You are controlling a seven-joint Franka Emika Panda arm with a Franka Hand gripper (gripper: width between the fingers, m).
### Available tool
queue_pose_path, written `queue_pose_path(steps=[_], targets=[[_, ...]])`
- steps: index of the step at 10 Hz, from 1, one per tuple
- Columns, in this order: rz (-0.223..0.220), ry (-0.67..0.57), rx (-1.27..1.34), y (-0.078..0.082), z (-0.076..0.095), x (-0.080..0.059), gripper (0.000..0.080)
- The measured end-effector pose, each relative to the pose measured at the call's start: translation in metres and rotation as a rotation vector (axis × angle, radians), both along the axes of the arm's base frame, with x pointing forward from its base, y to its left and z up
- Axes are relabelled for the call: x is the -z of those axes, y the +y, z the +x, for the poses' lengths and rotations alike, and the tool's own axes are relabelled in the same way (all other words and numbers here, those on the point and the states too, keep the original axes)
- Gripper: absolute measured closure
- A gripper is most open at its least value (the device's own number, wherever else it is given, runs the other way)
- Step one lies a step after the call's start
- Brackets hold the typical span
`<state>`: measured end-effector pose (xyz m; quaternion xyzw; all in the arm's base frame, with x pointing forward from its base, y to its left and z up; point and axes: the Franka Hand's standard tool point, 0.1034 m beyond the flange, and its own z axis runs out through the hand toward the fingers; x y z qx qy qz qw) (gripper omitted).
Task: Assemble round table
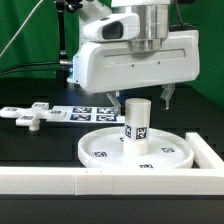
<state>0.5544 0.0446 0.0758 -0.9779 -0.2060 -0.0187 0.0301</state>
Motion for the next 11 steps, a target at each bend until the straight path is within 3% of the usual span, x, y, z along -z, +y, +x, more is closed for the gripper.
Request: queue_pose_path(steps=[3, 11], targets=[[-0.038, -0.016, -0.267, 0.0035, 0.0010, -0.0005, 0.0151], [-0.070, -0.028, -0.740, -0.0028, -0.0005, 0.0011, 0.0151]])
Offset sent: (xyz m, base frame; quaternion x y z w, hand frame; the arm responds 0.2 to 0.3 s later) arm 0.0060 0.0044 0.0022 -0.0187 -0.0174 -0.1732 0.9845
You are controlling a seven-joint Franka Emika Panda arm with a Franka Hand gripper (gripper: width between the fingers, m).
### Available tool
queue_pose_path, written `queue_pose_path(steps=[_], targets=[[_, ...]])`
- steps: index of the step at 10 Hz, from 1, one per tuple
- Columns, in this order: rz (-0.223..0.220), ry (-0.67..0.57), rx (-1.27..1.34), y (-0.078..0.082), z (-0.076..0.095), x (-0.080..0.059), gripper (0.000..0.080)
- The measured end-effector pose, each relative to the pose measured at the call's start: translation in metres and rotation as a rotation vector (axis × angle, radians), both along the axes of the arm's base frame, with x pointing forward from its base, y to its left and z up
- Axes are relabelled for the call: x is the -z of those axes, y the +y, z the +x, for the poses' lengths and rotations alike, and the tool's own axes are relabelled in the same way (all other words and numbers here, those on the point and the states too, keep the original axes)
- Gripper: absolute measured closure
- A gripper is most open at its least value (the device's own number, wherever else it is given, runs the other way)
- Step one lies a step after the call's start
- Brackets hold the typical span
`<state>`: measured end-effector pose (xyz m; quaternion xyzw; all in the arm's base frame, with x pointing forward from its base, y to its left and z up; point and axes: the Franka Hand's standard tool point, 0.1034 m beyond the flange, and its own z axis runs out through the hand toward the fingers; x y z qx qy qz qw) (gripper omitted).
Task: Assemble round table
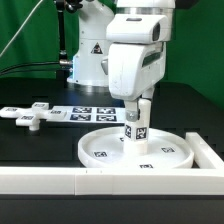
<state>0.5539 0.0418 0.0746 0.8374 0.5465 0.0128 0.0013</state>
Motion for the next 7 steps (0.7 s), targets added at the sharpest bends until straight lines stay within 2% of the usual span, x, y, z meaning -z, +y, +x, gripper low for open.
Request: queue_pose_path(steps=[2, 3, 4, 5, 7], targets=[[0.000, 0.001, -0.009, -0.0001, -0.0002, 0.0001, 0.0181], [0.000, 0.001, -0.008, -0.0002, -0.0002, 0.0001, 0.0360], [0.000, 0.001, 0.006, -0.0002, -0.0002, 0.0002, 0.0360], [0.000, 0.001, 0.019, -0.0003, -0.0002, 0.0002, 0.0394], [0.002, 0.002, 0.061, -0.0003, -0.0002, 0.0003, 0.0394]])
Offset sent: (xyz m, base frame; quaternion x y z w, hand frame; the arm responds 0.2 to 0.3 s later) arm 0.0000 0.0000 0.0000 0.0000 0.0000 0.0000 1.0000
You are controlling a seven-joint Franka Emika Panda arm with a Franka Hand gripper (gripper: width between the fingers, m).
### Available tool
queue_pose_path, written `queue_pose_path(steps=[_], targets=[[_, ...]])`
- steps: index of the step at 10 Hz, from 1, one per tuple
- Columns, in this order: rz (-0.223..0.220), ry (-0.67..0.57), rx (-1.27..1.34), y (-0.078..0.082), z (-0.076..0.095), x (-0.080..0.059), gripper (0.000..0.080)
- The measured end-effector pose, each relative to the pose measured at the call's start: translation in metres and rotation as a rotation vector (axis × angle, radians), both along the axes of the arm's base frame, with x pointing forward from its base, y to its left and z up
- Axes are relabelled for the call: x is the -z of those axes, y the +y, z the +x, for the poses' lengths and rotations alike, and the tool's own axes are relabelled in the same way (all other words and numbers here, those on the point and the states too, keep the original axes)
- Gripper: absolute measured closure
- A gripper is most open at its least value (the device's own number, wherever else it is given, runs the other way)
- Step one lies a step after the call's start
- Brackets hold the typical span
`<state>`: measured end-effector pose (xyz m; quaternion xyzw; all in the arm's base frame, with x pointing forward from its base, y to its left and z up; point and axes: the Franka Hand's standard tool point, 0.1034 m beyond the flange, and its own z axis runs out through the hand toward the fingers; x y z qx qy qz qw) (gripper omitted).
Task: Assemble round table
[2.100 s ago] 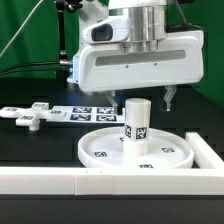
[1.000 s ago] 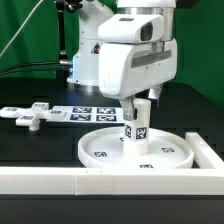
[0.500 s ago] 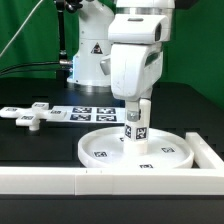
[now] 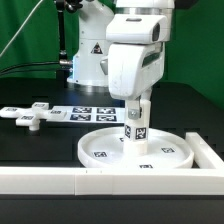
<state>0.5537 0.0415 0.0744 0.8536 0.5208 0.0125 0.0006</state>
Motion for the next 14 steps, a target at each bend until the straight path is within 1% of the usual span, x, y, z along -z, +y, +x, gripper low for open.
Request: queue_pose_path(steps=[7, 8, 10, 11, 14], targets=[[0.056, 0.029, 0.840, -0.0033, 0.0000, 0.0001, 0.0392], [0.058, 0.032, 0.934, -0.0035, -0.0002, 0.0003, 0.0392], [0.049, 0.028, 1.053, -0.0030, -0.0002, 0.0004, 0.0392], [0.053, 0.031, 1.082, -0.0034, -0.0002, 0.0004, 0.0392], [0.066, 0.041, 1.318, -0.0044, -0.0002, 0.0005, 0.0392]])
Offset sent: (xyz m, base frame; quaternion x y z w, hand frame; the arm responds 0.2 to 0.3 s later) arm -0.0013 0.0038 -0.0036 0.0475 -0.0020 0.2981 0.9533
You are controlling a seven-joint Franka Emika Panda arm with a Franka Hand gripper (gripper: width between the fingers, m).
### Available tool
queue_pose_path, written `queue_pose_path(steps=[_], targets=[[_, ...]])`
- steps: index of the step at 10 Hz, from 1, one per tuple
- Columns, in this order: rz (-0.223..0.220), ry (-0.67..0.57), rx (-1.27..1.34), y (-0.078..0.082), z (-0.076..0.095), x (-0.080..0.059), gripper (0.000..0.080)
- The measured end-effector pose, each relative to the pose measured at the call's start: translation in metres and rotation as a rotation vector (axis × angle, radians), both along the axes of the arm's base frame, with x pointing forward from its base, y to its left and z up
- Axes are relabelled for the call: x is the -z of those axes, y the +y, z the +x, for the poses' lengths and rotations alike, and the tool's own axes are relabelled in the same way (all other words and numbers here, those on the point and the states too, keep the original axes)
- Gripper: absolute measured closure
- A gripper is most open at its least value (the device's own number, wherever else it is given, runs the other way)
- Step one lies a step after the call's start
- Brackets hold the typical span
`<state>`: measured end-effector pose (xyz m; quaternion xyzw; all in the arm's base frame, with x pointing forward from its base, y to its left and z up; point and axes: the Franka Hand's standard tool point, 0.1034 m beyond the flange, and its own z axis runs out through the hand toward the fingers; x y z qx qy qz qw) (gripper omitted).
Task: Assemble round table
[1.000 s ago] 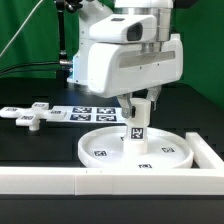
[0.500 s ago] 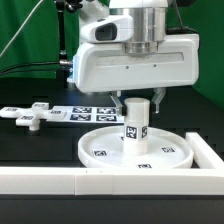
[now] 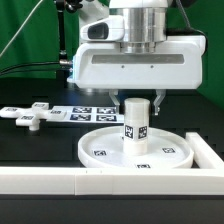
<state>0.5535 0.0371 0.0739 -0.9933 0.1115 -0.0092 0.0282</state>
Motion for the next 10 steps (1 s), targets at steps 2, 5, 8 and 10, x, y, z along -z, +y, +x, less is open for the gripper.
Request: queue_pose_path(steps=[2, 5, 8, 10], targets=[[0.037, -0.004, 0.257, -0.0015, 0.0006, -0.0003, 0.0392], [0.077, 0.021, 0.557, -0.0025, 0.0011, -0.0006, 0.0392], [0.097, 0.032, 0.734, -0.0024, 0.0026, -0.0010, 0.0392], [0.097, 0.031, 0.717, -0.0018, 0.0024, -0.0007, 0.0211]])
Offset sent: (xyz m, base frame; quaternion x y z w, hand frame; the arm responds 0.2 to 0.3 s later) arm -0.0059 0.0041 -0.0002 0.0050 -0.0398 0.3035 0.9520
